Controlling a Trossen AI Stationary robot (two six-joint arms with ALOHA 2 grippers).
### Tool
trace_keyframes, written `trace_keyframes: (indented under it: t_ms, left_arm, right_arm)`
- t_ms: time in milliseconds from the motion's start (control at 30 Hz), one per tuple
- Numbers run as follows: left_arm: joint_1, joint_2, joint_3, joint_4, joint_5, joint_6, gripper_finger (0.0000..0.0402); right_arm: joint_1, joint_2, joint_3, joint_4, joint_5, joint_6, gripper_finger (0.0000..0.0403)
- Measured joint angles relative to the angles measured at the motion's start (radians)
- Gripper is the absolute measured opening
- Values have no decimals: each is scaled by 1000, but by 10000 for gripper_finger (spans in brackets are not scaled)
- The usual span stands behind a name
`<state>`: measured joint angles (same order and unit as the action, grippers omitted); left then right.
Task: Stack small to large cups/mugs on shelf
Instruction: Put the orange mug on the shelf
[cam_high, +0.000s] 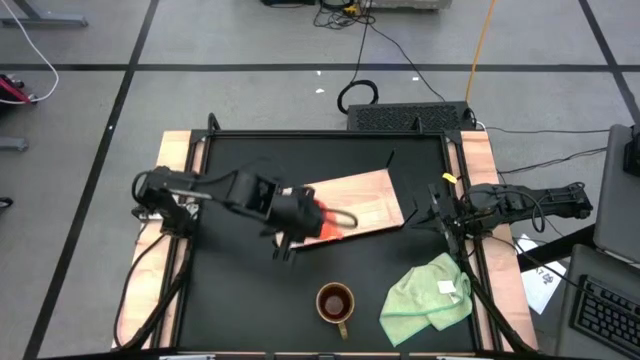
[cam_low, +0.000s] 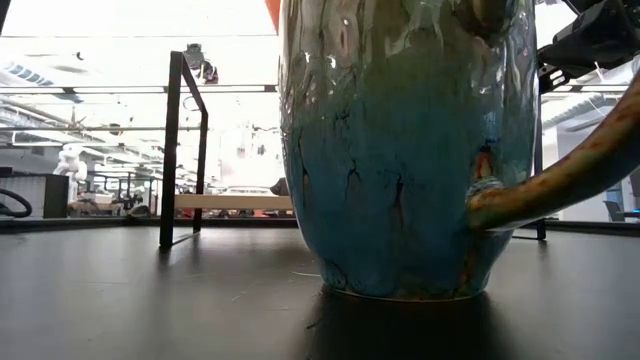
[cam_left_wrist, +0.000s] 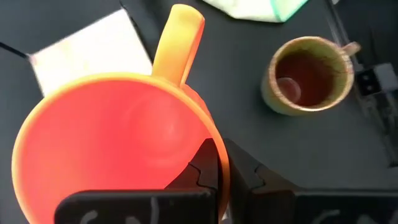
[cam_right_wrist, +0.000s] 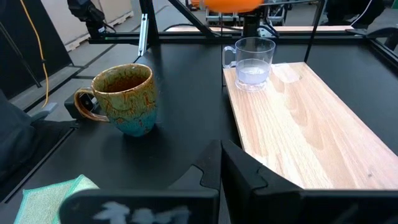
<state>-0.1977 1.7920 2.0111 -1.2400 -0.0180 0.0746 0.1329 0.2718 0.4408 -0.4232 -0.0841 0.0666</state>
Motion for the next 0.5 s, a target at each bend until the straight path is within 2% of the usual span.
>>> trace_keyframes:
  t_ms: [500]
  left_arm:
    - [248,21,3,18,219,286,5]
  right_arm:
    - [0,0,0,0,0,-3,0]
